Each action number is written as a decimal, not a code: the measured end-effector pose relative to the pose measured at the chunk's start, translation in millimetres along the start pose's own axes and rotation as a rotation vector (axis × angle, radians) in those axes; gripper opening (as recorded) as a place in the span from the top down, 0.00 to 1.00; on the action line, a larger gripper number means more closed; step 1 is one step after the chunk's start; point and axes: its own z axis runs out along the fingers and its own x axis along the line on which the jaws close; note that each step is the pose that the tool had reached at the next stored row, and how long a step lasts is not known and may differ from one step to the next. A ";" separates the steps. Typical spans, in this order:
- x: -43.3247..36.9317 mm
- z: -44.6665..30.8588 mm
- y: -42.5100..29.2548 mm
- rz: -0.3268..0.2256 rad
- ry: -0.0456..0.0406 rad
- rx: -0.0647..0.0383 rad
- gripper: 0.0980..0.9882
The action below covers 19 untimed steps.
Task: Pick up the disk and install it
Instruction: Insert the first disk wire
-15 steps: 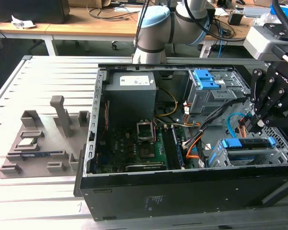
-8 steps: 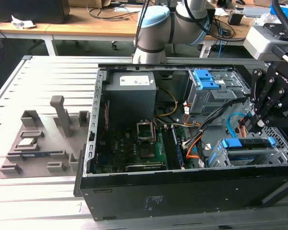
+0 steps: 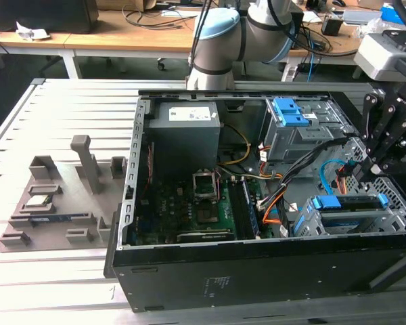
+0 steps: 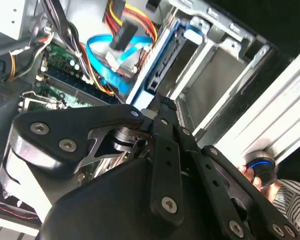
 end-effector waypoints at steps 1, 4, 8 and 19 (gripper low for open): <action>-1.6 0.0 -3.3 0.000 0.0021 0.000 0.99; -10.0 6.1 -23.7 0.001 0.0131 -0.003 0.99; -30.0 13.7 -36.6 0.001 0.0227 -0.004 0.99; -46.2 15.9 -24.6 0.001 0.0240 -0.004 0.99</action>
